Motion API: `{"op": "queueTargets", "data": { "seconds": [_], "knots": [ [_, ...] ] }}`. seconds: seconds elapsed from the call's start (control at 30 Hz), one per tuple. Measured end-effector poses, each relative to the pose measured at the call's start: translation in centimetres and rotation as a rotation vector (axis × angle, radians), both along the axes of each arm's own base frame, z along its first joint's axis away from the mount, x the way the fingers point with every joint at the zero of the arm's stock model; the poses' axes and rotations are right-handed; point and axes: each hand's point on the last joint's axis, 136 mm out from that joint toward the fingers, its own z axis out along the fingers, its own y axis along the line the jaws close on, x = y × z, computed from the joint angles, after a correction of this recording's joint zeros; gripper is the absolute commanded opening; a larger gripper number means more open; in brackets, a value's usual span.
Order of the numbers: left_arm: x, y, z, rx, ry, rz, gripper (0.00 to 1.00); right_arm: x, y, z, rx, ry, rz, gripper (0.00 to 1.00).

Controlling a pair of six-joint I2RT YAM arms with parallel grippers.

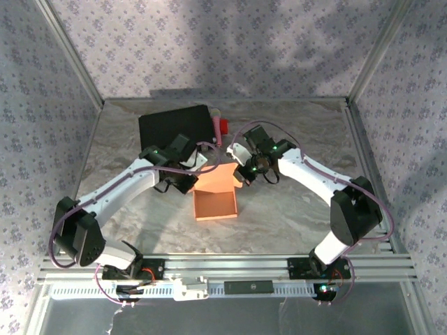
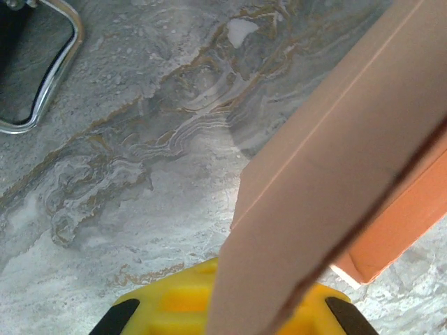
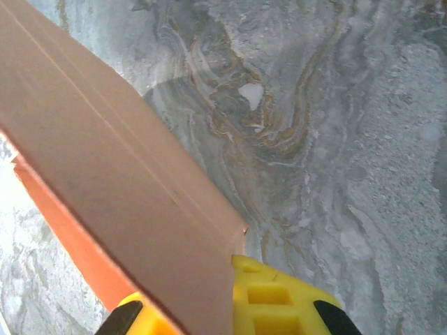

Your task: Fold the paper box

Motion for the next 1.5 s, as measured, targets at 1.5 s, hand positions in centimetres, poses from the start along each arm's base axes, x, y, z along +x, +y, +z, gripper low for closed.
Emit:
{"op": "queueTargets", "data": {
  "seconds": [1.5],
  "knots": [
    [8.4, -0.8, -0.8, -0.241, -0.207, 0.587, 0.09, 7.9, 2.5, 0.7, 0.074, -0.277, -0.736, 0.00]
  ]
}}
